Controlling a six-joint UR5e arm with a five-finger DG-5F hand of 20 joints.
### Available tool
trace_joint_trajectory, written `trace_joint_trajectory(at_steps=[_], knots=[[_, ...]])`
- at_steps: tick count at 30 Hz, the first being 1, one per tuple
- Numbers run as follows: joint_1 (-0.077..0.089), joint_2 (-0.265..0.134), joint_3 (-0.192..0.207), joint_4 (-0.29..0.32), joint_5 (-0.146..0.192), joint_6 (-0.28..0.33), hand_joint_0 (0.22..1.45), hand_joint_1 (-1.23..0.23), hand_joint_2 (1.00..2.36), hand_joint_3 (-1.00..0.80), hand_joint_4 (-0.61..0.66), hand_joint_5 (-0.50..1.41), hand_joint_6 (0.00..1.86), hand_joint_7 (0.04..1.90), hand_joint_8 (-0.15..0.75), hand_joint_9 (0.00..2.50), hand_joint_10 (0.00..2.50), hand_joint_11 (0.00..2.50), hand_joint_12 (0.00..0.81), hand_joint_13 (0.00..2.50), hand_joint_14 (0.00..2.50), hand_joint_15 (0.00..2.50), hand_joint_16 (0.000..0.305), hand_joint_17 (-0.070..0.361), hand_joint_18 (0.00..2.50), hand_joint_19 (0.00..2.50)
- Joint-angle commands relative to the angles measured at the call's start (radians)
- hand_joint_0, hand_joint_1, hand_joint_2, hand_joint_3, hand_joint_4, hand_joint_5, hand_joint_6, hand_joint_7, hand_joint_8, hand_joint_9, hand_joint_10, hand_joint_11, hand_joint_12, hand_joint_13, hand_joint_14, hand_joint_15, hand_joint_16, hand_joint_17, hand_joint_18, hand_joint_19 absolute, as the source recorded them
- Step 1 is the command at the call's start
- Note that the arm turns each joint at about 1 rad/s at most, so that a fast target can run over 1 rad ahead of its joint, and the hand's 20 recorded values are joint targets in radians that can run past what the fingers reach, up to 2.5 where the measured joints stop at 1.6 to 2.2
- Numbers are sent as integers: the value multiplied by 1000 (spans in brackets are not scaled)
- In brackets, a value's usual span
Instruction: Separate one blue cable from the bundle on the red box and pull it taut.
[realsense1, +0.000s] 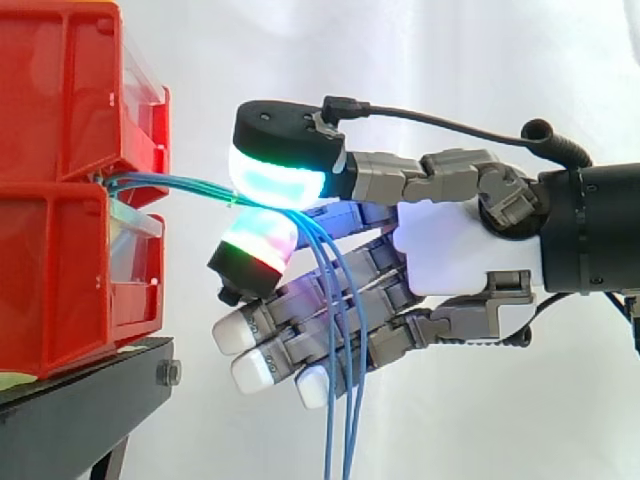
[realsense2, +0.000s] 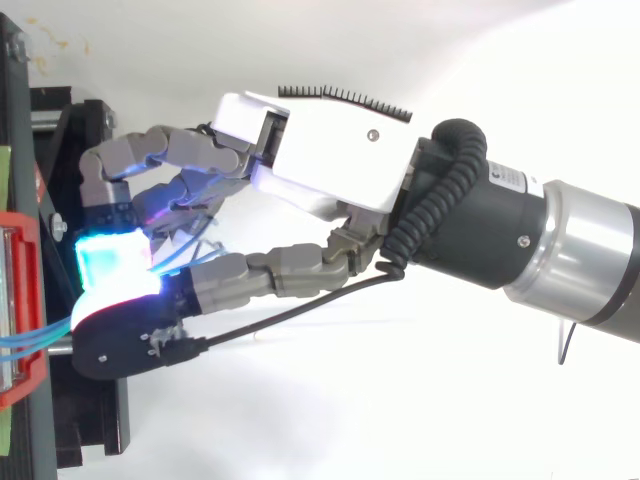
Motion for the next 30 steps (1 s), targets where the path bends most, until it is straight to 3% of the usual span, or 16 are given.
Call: trace_joint_trajectory(at_steps=[1,15,22,30], knots=[[0,0,8,-31,0,13,641,-855,1014,-224,236,-111,501,1308,333,880,12,444,413,765,11,356,57,128,756,609],[0,0,8,-29,0,16,643,-885,1008,-384,235,-114,501,1320,325,848,12,459,406,745,11,350,55,123,737,616],[0,0,8,-29,1,16,586,-723,1003,-444,248,-100,501,1330,340,894,12,454,414,770,11,351,55,124,750,621],[5,0,8,-32,1,40,557,-719,1000,-500,255,-96,501,1329,353,909,11,451,423,780,11,350,57,127,769,626]])
